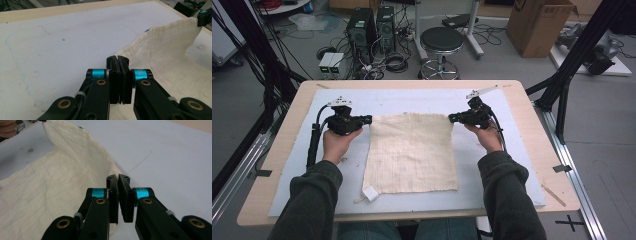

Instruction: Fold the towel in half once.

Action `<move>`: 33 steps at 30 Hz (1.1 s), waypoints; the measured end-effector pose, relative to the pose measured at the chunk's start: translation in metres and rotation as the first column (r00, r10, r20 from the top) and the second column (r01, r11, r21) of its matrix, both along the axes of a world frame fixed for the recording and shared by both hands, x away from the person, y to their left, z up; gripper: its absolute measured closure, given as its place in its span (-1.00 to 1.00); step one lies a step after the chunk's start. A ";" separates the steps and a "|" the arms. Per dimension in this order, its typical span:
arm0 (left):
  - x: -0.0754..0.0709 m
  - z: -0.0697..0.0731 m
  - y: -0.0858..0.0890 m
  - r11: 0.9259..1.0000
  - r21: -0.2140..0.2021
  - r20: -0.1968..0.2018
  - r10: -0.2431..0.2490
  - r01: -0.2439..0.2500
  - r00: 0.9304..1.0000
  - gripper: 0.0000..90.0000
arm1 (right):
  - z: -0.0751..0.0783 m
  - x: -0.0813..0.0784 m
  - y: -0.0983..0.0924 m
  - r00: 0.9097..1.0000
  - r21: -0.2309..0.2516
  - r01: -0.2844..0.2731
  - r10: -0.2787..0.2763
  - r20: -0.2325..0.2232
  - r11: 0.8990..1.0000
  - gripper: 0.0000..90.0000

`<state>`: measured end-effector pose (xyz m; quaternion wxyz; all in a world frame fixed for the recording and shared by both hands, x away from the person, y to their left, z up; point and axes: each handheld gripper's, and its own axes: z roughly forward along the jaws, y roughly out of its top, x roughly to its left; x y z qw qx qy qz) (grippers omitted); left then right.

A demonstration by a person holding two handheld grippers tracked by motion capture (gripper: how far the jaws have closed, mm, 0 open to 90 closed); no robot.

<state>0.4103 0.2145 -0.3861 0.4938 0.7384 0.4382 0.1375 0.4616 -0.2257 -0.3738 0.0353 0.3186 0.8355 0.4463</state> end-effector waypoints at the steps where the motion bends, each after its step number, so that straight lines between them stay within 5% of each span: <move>1: -0.001 0.000 0.001 1.000 -0.006 -0.001 0.000 0.000 1.000 0.95 | 0.001 -0.001 0.000 1.000 0.000 -0.001 0.001 0.003 1.000 0.93; 17: -0.014 -0.002 0.004 0.999 -0.050 0.014 -0.019 0.020 1.000 0.95 | 0.007 -0.011 0.003 1.000 0.013 -0.022 0.021 0.017 1.000 0.93; 33: -0.028 -0.006 0.008 0.997 -0.052 0.023 -0.052 0.053 0.998 0.95 | 0.004 -0.022 -0.002 0.999 0.038 -0.043 0.043 0.023 0.998 0.93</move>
